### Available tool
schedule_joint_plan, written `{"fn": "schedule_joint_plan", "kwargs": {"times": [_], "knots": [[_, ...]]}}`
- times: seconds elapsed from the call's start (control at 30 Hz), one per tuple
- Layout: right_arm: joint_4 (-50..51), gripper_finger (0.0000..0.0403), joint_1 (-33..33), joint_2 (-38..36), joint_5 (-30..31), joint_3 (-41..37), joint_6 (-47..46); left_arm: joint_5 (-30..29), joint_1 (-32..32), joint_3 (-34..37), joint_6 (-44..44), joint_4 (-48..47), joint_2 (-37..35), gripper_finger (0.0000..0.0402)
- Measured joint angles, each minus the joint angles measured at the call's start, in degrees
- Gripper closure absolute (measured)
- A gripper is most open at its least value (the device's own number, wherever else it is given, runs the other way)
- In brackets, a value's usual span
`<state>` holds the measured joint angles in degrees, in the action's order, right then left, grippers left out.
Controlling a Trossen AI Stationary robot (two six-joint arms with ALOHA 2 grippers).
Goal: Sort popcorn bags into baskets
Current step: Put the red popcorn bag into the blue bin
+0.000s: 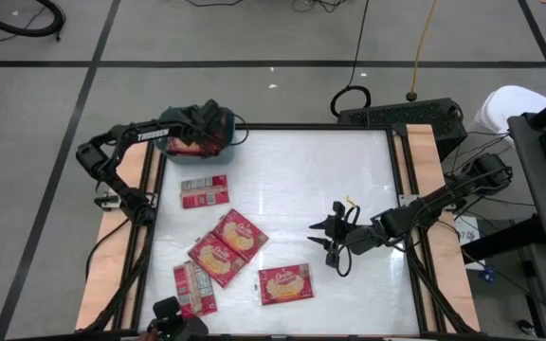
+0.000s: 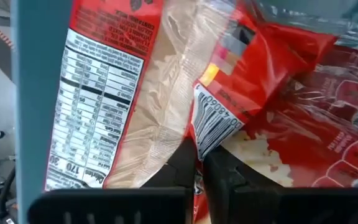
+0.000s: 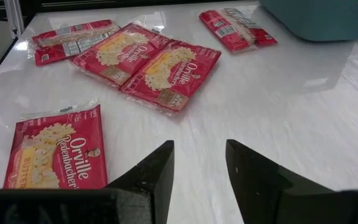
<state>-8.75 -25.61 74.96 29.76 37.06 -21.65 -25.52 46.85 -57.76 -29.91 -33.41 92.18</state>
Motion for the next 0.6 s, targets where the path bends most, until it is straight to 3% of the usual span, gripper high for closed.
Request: {"fn": "schedule_joint_plan", "kwargs": {"times": [0.33, 0.47, 0.6], "knots": [[-1.02, 0.0266, 0.11, 0.00, 1.08, 0.00, 0.58, 4.81, -0.56, -6.80, 5.14, -14.76, -8.32, 0.0393], [-6.19, 0.0266, 0.11, 0.44, 6.20, 0.00, 5.69, 15.12, -0.66, -10.45, 9.01, -24.88, -11.39, 0.0394], [-18.99, 0.0255, 1.47, 3.83, 9.02, 0.01, 18.19, 28.15, -2.18, -13.36, 10.96, -32.03, -14.71, 0.0393]]}}
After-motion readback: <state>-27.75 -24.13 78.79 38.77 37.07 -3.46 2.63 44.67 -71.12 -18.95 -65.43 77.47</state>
